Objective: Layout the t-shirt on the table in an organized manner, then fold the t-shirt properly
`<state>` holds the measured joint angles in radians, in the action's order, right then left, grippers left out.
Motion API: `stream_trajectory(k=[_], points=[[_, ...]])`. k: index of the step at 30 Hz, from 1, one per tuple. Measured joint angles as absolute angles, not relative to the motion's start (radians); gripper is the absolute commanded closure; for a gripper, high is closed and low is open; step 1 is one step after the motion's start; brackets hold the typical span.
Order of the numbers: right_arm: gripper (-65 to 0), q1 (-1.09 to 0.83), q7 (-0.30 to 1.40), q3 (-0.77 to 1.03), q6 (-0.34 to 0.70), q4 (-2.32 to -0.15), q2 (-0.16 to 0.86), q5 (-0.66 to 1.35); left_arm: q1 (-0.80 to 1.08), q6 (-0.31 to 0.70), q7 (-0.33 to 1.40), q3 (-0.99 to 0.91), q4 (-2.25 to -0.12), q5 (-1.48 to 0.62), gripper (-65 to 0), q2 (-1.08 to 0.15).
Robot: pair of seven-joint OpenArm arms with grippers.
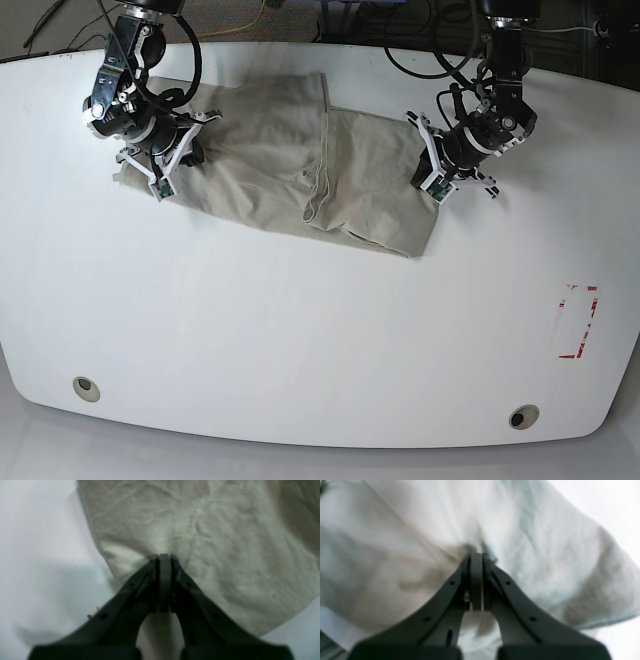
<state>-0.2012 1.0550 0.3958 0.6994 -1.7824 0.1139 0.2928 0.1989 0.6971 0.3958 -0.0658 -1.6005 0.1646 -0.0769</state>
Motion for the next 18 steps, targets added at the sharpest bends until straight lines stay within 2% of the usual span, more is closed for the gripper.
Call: stream_trajectory(k=[7,9,13,15,17,18], points=[[0.0,-0.203,1.058,0.401,0.698,-1.858,0.117,0.412,0.194,0.697,0.386,-0.067,-1.586,0.160,0.0,-0.078],[-2.0,-0.200,1.060,0.426,0.698,-1.893,0.115,0.445,0.193,0.697,0.384,-0.067,-1.585,0.160,0.0,-0.078],[-14.5,-0.186,1.105,0.536,0.701,-1.930,0.107,0.533,0.193,0.697,0.384,-0.067,-1.585,0.160,0.0,-0.078],[-22.5,-0.174,1.147,0.614,0.700,-1.930,0.108,0.564,0.194,0.697,0.384,-0.067,-1.585,0.160,0.0,-0.078],[-33.6,-0.167,1.183,0.692,0.695,-1.927,0.108,0.587,0.193,0.697,0.384,-0.067,-1.585,0.161,0.0,-0.078],[-35.8,-0.168,1.187,0.739,0.693,-1.927,0.108,0.598,0.193,0.697,0.384,-0.067,-1.584,0.160,0.0,-0.079]])
